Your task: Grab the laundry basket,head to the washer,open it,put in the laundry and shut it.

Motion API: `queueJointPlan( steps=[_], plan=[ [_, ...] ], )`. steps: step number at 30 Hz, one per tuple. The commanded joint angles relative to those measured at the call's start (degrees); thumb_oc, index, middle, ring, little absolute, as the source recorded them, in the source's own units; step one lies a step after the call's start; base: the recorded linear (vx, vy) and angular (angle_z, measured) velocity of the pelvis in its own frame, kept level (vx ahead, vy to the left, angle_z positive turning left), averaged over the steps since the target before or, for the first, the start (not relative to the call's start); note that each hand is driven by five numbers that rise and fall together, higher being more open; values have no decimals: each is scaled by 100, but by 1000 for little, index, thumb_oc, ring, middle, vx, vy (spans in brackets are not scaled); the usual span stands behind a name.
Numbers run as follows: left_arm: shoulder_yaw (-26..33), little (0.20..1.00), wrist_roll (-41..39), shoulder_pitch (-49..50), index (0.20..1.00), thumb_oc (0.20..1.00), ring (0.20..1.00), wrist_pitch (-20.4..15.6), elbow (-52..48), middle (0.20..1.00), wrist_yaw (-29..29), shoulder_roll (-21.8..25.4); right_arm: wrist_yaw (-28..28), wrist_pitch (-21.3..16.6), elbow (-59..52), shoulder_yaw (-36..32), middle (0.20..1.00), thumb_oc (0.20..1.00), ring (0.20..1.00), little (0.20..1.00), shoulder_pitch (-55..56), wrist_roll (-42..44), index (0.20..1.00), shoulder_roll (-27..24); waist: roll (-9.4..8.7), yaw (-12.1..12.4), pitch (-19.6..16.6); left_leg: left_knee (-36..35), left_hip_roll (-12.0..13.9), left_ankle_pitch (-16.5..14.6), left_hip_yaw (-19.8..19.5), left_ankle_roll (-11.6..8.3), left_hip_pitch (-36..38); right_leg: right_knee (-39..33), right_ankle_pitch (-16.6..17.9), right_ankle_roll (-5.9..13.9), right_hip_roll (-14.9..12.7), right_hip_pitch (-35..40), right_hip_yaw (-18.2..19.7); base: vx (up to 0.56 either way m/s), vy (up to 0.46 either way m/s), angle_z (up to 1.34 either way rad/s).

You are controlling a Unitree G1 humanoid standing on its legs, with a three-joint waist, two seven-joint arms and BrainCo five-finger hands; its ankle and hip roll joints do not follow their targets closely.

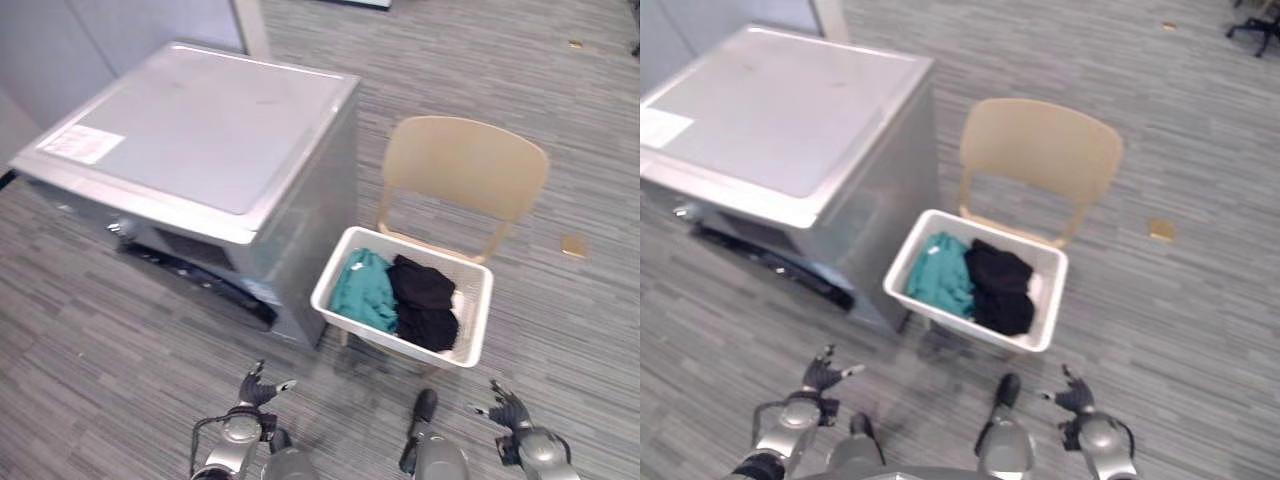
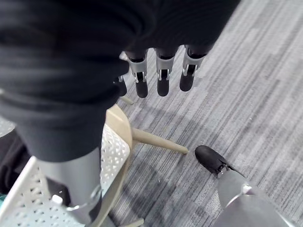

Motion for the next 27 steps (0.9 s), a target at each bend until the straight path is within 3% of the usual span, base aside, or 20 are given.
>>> queueJointPlan(
  steps=[1, 3, 4, 5, 7, 8, 9, 10, 15, 21, 27],
  plan=[
    [51, 1000, 290, 171, 1000, 1000, 1000, -125, -423, 1000, 141, 516, -31, -73, -30, 65, 1000, 1000, 1000, 1000, -230, 293, 1000, 201, 12, 154, -26, -301, -267, -55, -364, 335, -77, 847, -923, 492, -180, 312, 767, -32, 351, 28],
    [57, 1000, 277, 161, 1000, 1000, 1000, -123, -514, 1000, 144, 601, -6, -53, 3, 95, 1000, 1000, 1000, 1000, -226, 395, 1000, 319, -42, 108, 35, -313, -450, -137, -410, 505, -66, 1371, -1171, 331, 91, 93, 1283, -38, 324, 46],
    [88, 1000, 263, 164, 1000, 1000, 1000, -128, -548, 1000, 148, 612, 10, -70, 44, 140, 1000, 1000, 1000, 1000, -247, 432, 1000, 342, -50, 101, 31, -395, -565, -28, -360, 622, -54, 1502, -1232, 230, 307, -46, 1467, 25, 392, 38],
    [123, 1000, 251, 204, 1000, 1000, 1000, -118, -534, 1000, 136, 591, 48, -76, 17, 277, 1000, 1000, 1000, 1000, -322, 453, 1000, 362, -20, 129, 40, -601, -762, -36, -358, 737, 158, 1653, -1413, 153, 676, -161, 1529, 60, 365, 14],
    [103, 1000, 259, 215, 1000, 1000, 1000, -118, -535, 1000, 100, 574, 107, -83, -80, 453, 1000, 1000, 1000, 1000, -398, 449, 1000, 334, -19, 161, 65, -719, -918, -47, -397, 793, 292, 1523, -1450, 101, 955, -256, 1499, 107, 195, -13],
    [103, 1000, 259, 215, 1000, 1000, 1000, -118, -535, 1000, 100, 574, 107, -83, -80, 453, 1000, 1000, 1000, 1000, -398, 449, 1000, 334, -19, 161, 65, -719, -918, -47, -397, 793, 292, 1523, -1450, 101, 955, -256, 1499, 92, 109, -4],
    [56, 1000, 250, 166, 1000, 1000, 1000, -139, -497, 1000, 92, 535, 188, -91, -272, 716, 1000, 1000, 1000, 1000, -544, 401, 1000, 257, -19, 157, 164, -757, -1106, -116, -548, 830, 377, 1256, -1376, 123, 1234, -450, 1629, 88, 88, 1],
    [29, 1000, 257, 130, 1000, 1000, 1000, -149, -477, 1000, 99, 517, 204, -80, -359, 834, 1000, 1000, 1000, 1000, -608, 338, 1000, 220, -19, 163, 209, -741, -1181, -147, -640, 844, 392, 1165, -1309, 151, 1298, -574, 1700, 88, 88, 27],
    [-73, 1000, 383, 118, 1000, 1000, 1000, -238, -450, 1000, 83, 456, 334, -156, -980, 1312, 1000, 1000, 1000, 1000, -936, 182, 1000, 73, 5, 290, 268, -467, -1533, -234, -1173, 876, 190, 830, -1144, 139, 1371, -445, 2067, 96, -18, 94],
    [30, 1000, 300, 341, 1000, 1000, 1000, -267, -473, 1000, 132, 511, 120, -328, -1610, 1579, 1000, 1000, 1000, 1000, -1747, 130, 1000, -59, 126, 598, 273, -439, -1517, -119, -1389, 794, -131, 647, -1054, 116, 1200, -429, 1634, 37, -86, 57],
    [-141, 1000, 45, 197, 1000, 1000, 1000, -365, -385, 1000, 396, 480, -620, -424, -1450, 1534, 1000, 1000, 1000, 1000, -3080, 107, 1000, -145, 258, 955, 494, -565, -1472, 144, -1581, 736, -597, 565, -978, 110, 1095, -715, 1374, -35, -52, 34]
  ],
)
